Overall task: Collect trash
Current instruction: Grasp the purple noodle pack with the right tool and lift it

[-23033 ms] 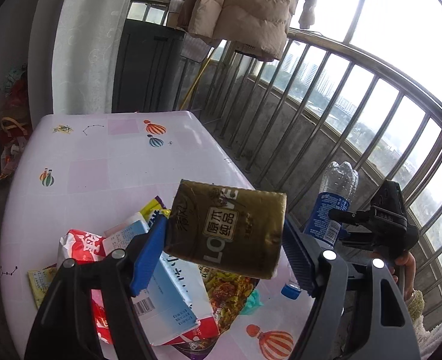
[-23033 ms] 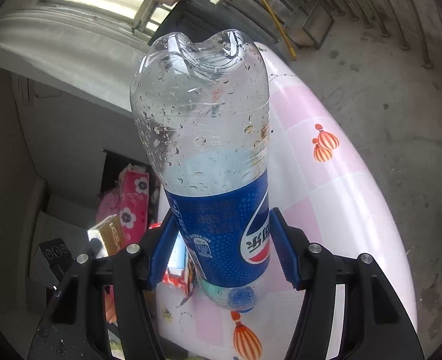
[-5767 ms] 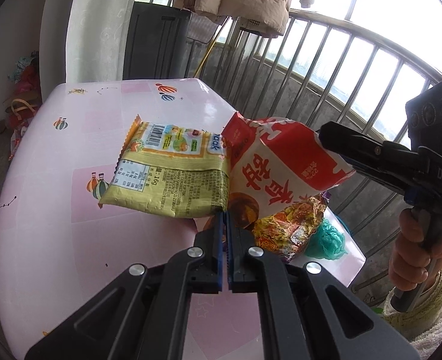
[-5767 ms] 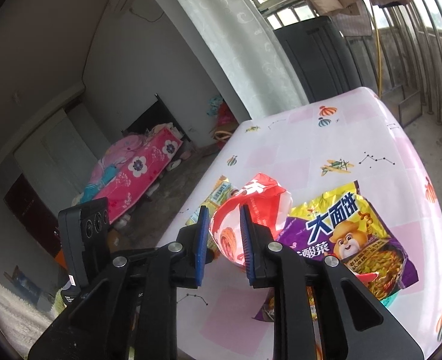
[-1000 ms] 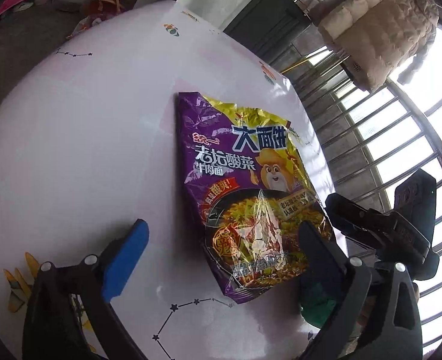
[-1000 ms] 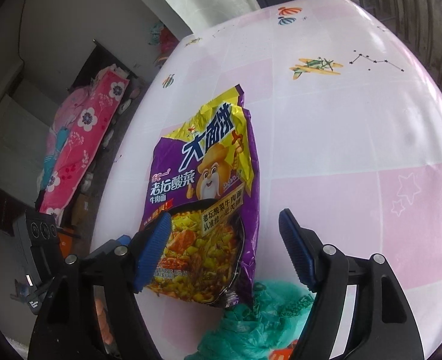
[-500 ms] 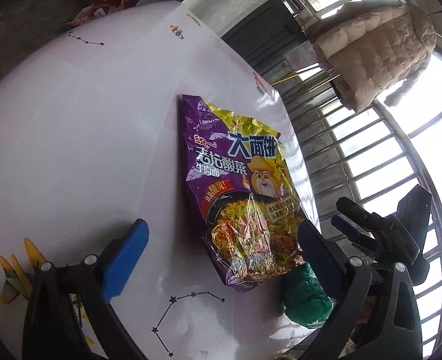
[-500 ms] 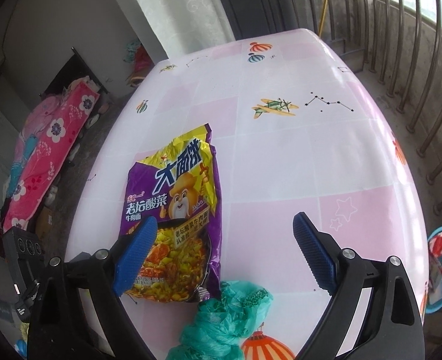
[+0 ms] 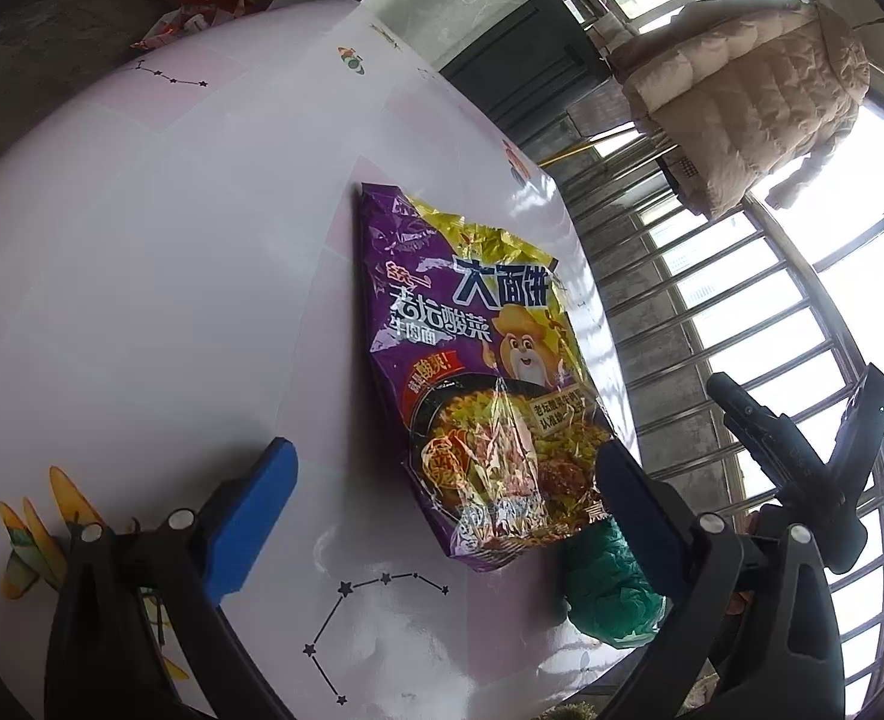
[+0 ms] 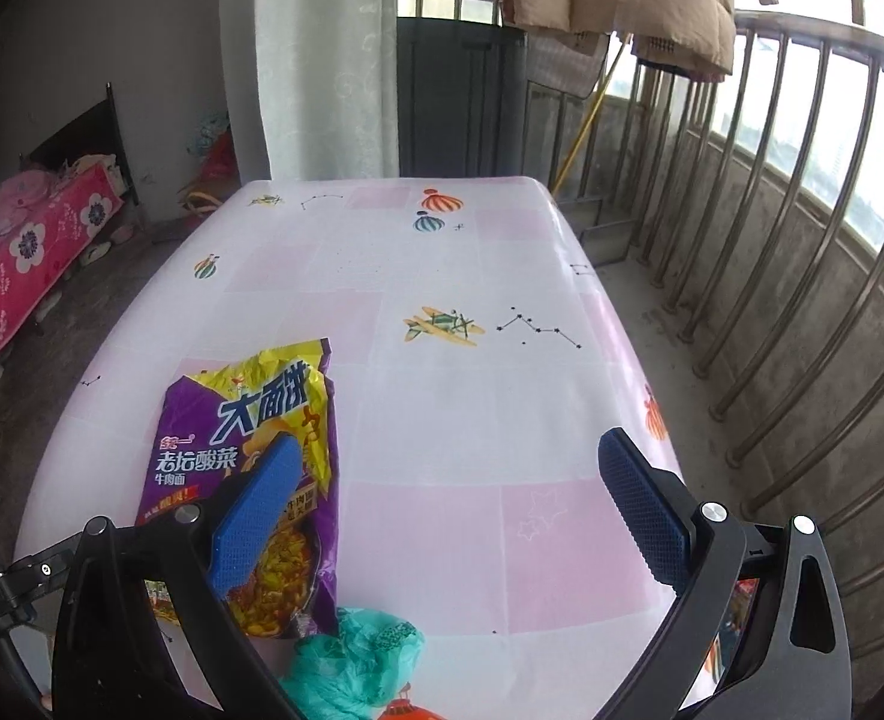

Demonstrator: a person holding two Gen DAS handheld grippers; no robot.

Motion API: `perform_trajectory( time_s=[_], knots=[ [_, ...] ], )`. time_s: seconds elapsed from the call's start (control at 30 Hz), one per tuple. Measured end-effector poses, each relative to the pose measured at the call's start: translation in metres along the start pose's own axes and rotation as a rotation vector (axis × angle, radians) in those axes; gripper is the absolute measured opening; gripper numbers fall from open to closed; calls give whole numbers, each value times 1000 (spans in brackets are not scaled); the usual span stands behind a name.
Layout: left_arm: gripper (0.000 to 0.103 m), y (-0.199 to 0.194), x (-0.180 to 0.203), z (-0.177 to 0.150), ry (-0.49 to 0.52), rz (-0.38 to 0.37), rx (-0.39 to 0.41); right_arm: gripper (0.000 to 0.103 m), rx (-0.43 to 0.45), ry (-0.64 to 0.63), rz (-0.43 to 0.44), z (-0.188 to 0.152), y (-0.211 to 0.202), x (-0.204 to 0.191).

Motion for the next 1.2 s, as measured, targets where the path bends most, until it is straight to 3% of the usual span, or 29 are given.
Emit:
perform_trajectory(
  time_s=[0.07,0.17,0.3,0.4,0.53,0.6,0.7,0.77,0.8,0.9,1.1,1.2],
  knots=[
    [97,1,1,-1,13,0,-4,95,-49,12,76,-1,6,2],
    [97,1,2,-2,14,2,-3,95,-142,98,279,-4,21,5],
    [97,1,2,-2,16,3,1,93,-332,177,471,-10,59,2],
    [97,1,2,-2,18,4,1,83,-462,168,563,-16,86,-11],
    [97,2,1,0,26,2,-4,69,-556,196,634,-24,109,-25],
    [97,2,1,0,30,1,-6,65,-560,199,675,-24,111,-31],
    [97,2,1,1,35,2,-9,44,-584,199,708,-26,115,-42],
    [97,2,2,2,49,17,-21,19,-604,206,720,-29,118,-48],
    [97,3,4,3,65,39,-34,13,-604,216,734,-31,118,-50],
    [97,-3,8,6,113,107,-8,6,-547,246,773,-26,109,-48],
    [97,-27,34,10,206,-3,71,2,-368,364,815,-6,81,-12],
    [97,-28,57,5,279,-65,62,2,-280,447,821,-2,65,20]
  ],
)
Point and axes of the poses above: each gripper's, at about its wrist camera, not at the fingertips, and y roughly the way its jaws point, x to its right, z to its top, the point moved 4 cm from there along y, roughly the way its jaws point, and after that the axes turned 6 degrees about -x, right-handed, at the moved point
